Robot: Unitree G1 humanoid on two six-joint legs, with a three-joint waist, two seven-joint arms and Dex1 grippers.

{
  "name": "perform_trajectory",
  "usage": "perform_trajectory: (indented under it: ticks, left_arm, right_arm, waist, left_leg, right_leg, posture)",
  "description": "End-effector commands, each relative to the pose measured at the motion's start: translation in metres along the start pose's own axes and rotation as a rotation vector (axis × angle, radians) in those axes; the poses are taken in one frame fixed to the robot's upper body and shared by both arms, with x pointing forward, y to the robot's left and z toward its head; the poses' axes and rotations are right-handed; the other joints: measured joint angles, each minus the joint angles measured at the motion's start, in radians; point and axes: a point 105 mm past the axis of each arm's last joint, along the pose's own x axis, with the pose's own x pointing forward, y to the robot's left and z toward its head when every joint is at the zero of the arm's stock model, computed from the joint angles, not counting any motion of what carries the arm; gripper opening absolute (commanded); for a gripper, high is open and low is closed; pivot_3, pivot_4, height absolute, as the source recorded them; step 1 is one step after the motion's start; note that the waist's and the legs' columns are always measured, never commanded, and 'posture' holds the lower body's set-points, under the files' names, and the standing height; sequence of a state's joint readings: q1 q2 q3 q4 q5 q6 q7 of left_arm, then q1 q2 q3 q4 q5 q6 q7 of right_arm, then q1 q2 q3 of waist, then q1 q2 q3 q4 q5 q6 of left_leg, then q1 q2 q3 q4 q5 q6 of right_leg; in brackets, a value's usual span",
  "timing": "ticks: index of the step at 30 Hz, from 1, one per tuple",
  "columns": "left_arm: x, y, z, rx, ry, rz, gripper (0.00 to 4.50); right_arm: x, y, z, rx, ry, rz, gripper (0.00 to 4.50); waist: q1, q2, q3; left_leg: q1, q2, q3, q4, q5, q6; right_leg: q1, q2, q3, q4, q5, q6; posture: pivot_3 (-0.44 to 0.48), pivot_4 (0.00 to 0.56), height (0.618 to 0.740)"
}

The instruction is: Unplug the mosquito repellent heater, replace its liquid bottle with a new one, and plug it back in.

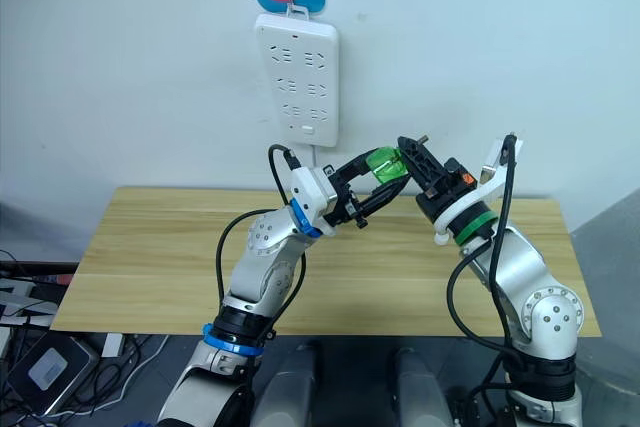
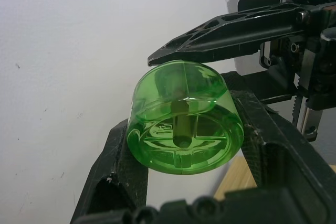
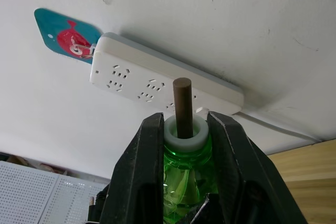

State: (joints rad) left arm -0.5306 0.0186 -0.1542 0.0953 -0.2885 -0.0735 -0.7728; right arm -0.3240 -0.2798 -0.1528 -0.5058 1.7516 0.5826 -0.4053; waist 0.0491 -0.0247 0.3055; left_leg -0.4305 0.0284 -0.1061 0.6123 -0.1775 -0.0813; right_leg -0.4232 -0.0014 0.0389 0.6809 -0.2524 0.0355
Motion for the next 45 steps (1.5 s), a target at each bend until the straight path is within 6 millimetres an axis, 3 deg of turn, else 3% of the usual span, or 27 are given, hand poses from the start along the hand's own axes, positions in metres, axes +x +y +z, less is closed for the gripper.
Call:
perform_trajectory:
  ticks: [1, 5, 10, 14, 19, 23, 26, 32, 38, 45]
  left_arm:
    - [0.007, -0.001, 0.01, 0.026, -0.038, -0.004, 2.25]
    - [0.006, 0.002, 0.01, 0.004, -0.032, 0.0, 2.25]
    - [0.004, 0.007, 0.008, -0.071, 0.004, -0.035, 2.25]
    - [-0.006, 0.006, 0.002, -0.216, 0.083, -0.147, 2.25]
    - [-0.033, 0.003, 0.001, -0.508, 0.202, -0.325, 2.25]
    - [-0.042, 0.002, 0.007, -0.622, 0.247, -0.418, 2.25]
    - [-0.045, -0.001, 0.006, -0.6, 0.275, -0.466, 2.25]
    - [-0.048, -0.009, 0.0, -0.552, 0.303, -0.509, 2.25]
    - [-0.05, -0.013, 0.003, -0.559, 0.301, -0.499, 2.25]
    - [-0.055, -0.016, 0.003, -0.554, 0.321, -0.501, 2.25]
  right_arm:
    - [-0.003, 0.013, -0.005, -0.011, 0.025, 0.056, 1.61]
    - [-0.009, 0.007, -0.006, -0.033, 0.048, 0.03, 2.92]
    - [-0.037, -0.001, -0.008, -0.14, 0.182, -0.023, 4.44]
    - [-0.071, -0.016, -0.009, -0.359, 0.423, -0.121, 4.44]
    - [-0.119, -0.089, 0.035, -0.716, 0.615, -0.512, 4.44]
    - [-0.143, -0.125, 0.065, -0.876, 0.685, -0.689, 4.44]
    - [-0.147, -0.137, 0.073, -0.902, 0.701, -0.723, 4.44]
    - [-0.152, -0.165, 0.068, -0.928, 0.798, -0.75, 4.44]
    - [-0.157, -0.187, 0.087, -0.993, 0.842, -0.842, 4.44]
    - [-0.154, -0.201, 0.092, -0.838, 0.834, -0.88, 4.44]
  waist:
    - [0.0, 0.0, 0.0]
    - [0.0, 0.0, 0.0]
    - [0.002, 0.0, 0.0]
    - [0.002, 0.0, 0.0]
    - [-0.005, -0.001, 0.001]
    - [-0.008, -0.001, 0.001]
    - [-0.01, -0.001, 0.001]
    - [-0.017, -0.002, 0.002]
    - [-0.02, -0.001, 0.004]
    - [-0.021, -0.001, 0.006]
  left_leg:
    - [0.0, 0.0, 0.0, 0.0, 0.0, 0.0]
    - [0.0, 0.0, 0.0, 0.0, 0.0, 0.0]
    - [-0.001, -0.001, 0.0, 0.0, 0.0, 0.0]
    - [-0.001, -0.001, 0.0, 0.0, 0.0, 0.0]
    - [0.0, 0.0, 0.0, 0.0, 0.0, 0.001]
    - [0.0, 0.0, 0.0, 0.001, 0.0, 0.001]
    - [0.0, 0.0, 0.001, 0.001, 0.0, 0.001]
    - [-0.001, 0.0, 0.001, 0.0, 0.0, 0.001]
    - [-0.001, 0.0, 0.002, 0.0, 0.0, 0.001]
    - [-0.001, 0.0, 0.002, -0.001, 0.0, 0.001]
  right_leg:
    - [0.0, 0.0, 0.0, 0.0, 0.0, 0.0]
    - [0.0, 0.0, 0.0, 0.0, 0.0, 0.0]
    - [0.0, 0.0, 0.0, -0.001, 0.0, 0.0]
    - [0.001, -0.001, 0.0, -0.002, 0.0, 0.0]
    - [0.001, 0.001, 0.0, -0.001, -0.003, 0.005]
    - [0.001, 0.001, 0.0, -0.001, -0.003, 0.005]
    - [0.0, 0.001, 0.0, -0.002, -0.003, 0.005]
    - [0.0, 0.001, 0.001, -0.003, -0.003, 0.005]
    - [0.0, 0.0, 0.002, -0.003, -0.003, 0.005]
    - [-0.001, 0.0, 0.002, -0.003, -0.003, 0.005]
  posture:
    - [0.205, 0.25, 0.74]
    - [0.202, 0.254, 0.74]
    - [0.197, 0.262, 0.74]
    - [0.192, 0.273, 0.74]
    - [0.181, 0.287, 0.74]
    - [0.183, 0.294, 0.74]
    - [0.183, 0.296, 0.74]
    - [0.197, 0.304, 0.74]
    - [0.217, 0.315, 0.74]
    - [0.246, 0.328, 0.74]
